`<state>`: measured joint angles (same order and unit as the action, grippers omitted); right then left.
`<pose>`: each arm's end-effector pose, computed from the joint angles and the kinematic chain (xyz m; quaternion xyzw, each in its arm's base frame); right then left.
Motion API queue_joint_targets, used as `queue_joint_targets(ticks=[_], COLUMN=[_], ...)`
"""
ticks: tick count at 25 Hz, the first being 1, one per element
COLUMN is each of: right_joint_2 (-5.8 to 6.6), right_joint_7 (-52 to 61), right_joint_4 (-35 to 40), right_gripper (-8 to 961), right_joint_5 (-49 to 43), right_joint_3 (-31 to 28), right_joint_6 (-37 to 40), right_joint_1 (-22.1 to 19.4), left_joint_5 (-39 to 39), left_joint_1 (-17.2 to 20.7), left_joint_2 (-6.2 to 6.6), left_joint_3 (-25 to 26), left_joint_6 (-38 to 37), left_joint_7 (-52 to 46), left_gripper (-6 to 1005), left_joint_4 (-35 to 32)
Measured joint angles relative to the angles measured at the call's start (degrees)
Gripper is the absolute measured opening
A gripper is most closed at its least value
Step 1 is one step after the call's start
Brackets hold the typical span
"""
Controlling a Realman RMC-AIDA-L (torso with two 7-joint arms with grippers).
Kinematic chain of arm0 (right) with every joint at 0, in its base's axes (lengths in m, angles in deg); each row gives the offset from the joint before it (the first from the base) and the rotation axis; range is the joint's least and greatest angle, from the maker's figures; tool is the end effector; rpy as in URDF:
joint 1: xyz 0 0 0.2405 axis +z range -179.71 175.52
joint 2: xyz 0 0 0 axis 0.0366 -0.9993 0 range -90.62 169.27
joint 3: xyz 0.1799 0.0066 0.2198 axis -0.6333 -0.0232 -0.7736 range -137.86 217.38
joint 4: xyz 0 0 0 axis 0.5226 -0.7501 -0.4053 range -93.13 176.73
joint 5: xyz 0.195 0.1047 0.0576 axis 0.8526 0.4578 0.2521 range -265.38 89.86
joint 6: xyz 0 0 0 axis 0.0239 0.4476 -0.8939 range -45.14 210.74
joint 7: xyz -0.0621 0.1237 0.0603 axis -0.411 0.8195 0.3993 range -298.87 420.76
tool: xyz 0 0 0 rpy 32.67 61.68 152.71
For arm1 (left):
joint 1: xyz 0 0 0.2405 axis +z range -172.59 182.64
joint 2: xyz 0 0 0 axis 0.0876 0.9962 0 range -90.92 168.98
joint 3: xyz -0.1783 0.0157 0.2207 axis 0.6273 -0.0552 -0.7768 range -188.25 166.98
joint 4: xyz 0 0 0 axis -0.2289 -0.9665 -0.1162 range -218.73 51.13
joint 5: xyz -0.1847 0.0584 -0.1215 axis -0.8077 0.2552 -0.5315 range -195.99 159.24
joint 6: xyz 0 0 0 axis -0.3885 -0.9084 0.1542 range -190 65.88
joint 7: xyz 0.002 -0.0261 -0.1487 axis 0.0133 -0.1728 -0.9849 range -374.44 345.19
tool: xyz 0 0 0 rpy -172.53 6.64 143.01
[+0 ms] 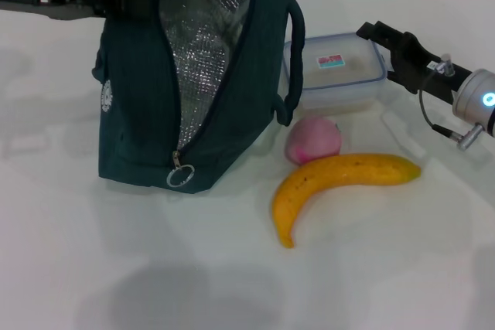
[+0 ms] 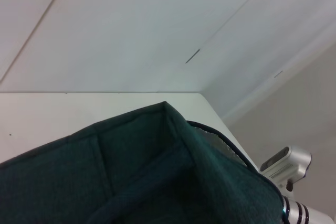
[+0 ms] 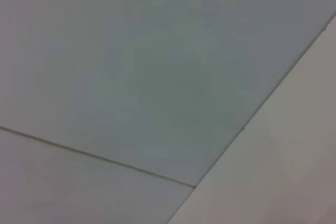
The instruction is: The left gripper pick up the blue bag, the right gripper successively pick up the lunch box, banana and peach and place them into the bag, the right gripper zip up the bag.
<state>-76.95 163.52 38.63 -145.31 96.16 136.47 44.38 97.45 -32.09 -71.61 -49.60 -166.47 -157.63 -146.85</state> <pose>0.2859 0.4410 -0.0805 -0.5927 0.6631 0.4154 0.1909 -0.2112 0.3998 0.1152 -0.8553 -0.4708 -0.2080 0.0591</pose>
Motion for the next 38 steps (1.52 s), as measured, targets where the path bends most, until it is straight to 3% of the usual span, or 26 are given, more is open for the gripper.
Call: queue_joint_targets(ticks=[19, 29, 38], right_joint_2=[0.0, 0.0, 0.0], right_joint_7=[-0.27, -0.54, -1.93], right_joint_4=[1.64, 2.26, 2.64], right_gripper=[247, 134, 111], right_joint_5=[-0.93, -0.24, -0.35], right_joint_3=[-0.52, -0.67, -0.59], right_joint_6=[2.12, 4.23, 5.87], right_joint_1=[-2.97, -3.9, -4.76], left_joint_5=[0.01, 0.01, 0.0], left_joint_1=[0.48, 0.87, 0.92], left_joint_2=[0.0, 0.0, -0.09], left_joint_3=[0.04, -0.02, -0.06], left_joint_6=[-0.33, -0.51, -0.53], left_joint_7=[0.5, 0.32, 0.22], left_gripper=[44, 43, 44], left_joint_4=[0.12, 0.05, 0.11])
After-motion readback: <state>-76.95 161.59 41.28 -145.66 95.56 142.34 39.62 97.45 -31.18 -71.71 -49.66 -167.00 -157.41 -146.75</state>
